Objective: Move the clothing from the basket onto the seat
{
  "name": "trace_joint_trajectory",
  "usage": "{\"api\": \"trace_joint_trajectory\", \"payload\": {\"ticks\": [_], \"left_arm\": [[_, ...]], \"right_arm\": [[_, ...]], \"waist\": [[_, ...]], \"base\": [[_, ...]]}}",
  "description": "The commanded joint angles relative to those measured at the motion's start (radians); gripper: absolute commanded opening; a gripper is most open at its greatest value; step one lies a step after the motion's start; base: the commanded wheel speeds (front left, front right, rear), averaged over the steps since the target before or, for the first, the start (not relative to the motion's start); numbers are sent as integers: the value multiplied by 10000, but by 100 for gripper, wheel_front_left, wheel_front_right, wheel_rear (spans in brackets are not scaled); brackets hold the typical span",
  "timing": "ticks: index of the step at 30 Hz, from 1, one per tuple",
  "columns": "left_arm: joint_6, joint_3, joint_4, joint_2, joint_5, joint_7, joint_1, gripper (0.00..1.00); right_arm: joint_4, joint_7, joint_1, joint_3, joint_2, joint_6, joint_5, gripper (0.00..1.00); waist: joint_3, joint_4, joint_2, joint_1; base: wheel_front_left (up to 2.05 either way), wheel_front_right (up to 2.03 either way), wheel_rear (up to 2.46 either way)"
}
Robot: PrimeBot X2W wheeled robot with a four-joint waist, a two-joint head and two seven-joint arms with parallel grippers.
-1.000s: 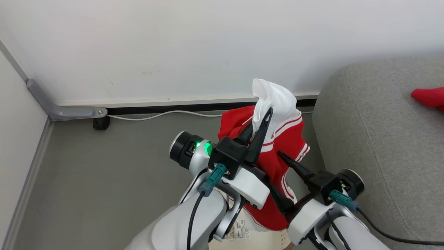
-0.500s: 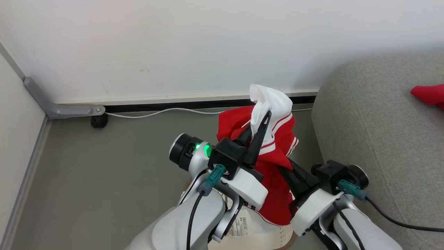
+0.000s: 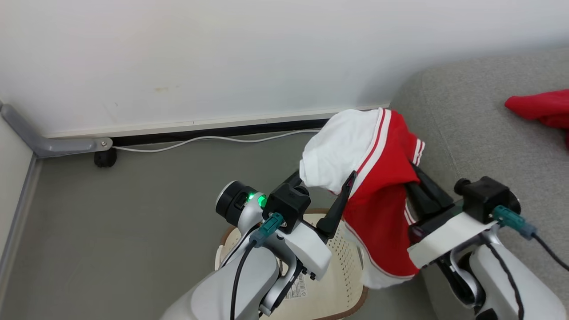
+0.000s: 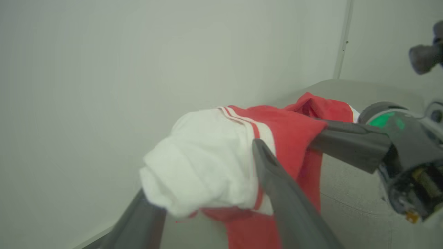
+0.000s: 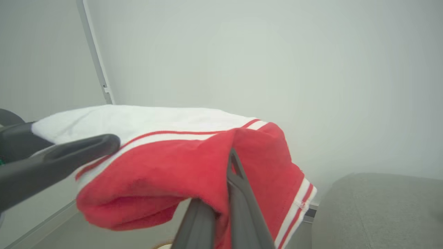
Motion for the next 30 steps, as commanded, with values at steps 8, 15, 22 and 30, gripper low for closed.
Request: {"api": "trace_joint_trajectory", "payload": {"ticks": [8, 15, 22, 30], "left_arm": [[-661, 277, 88, 228, -27, -101, 73, 100], [-1140, 461, 61, 208, 143, -103, 328, 100], [-1471, 801, 133, 93, 387, -104, 530, 100], [-1751, 1190, 334, -3, 621, -104, 619, 100]], "right_arm": [[-1046, -59, 27, -1009, -648, 12, 382, 0], [-1242, -59, 11, -1314, -855, 12, 463, 0], [-1312, -59, -329, -1544, -1054, 12, 573, 0], [-1323, -59, -596, -1716, -1130, 12, 724, 0]], "waist": [[63, -880, -1, 1], [68, -1674, -1, 1], [182, -2732, -1, 1], [264, -3950, -1, 1]], "base": [[0, 0, 0], [0, 0, 0], [0, 0, 0], [0, 0, 0]]}}
